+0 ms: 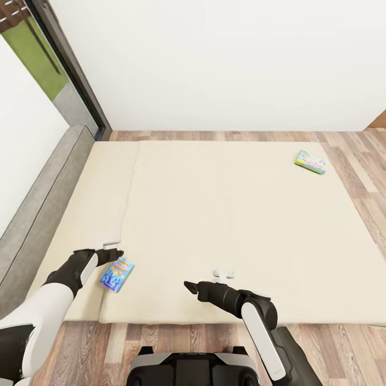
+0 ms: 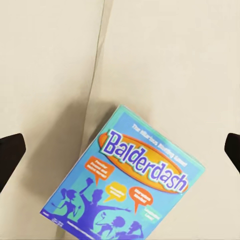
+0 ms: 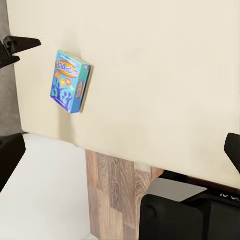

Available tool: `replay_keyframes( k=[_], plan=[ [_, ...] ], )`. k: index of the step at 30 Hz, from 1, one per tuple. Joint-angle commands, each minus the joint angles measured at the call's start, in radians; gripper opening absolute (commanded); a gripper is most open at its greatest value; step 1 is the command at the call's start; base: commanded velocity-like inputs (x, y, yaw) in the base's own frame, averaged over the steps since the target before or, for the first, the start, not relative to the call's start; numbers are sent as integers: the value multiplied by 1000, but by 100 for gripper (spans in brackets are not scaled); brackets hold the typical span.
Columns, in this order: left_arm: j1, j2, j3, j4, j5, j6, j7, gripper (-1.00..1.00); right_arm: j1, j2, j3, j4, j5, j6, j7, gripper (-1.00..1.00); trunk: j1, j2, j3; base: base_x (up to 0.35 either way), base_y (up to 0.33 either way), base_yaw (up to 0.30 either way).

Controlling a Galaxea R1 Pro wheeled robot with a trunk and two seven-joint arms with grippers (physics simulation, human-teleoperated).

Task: Put all the toys in the child's room - the three board games (two on the bed and one on the table), the two jigsaw puzzles on the table, and the tennis ball on the table - inside the toy box on the table in the child's room.

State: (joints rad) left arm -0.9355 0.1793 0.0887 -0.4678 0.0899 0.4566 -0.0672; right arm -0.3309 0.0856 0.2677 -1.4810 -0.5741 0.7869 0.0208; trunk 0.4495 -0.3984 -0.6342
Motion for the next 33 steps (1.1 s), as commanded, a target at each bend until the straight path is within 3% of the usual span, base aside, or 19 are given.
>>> replay_keyframes(
  k=[1,20,33],
  plan=[
    [0,0,3,1,9,3,-1,100,0,0,-1,-1,2,5,2,100,0,-2,-3,0,0,0],
    [-6,7,3,8,7,-9,-7,100,0,1,-1,-1,2,3,1,100,0,-2,-34,0,0,0],
    [-8,52,3,4,8,-6,-42,100,0,1,-1,0,2,3,1,100,0,-2,-56,0,0,0]
  ],
)
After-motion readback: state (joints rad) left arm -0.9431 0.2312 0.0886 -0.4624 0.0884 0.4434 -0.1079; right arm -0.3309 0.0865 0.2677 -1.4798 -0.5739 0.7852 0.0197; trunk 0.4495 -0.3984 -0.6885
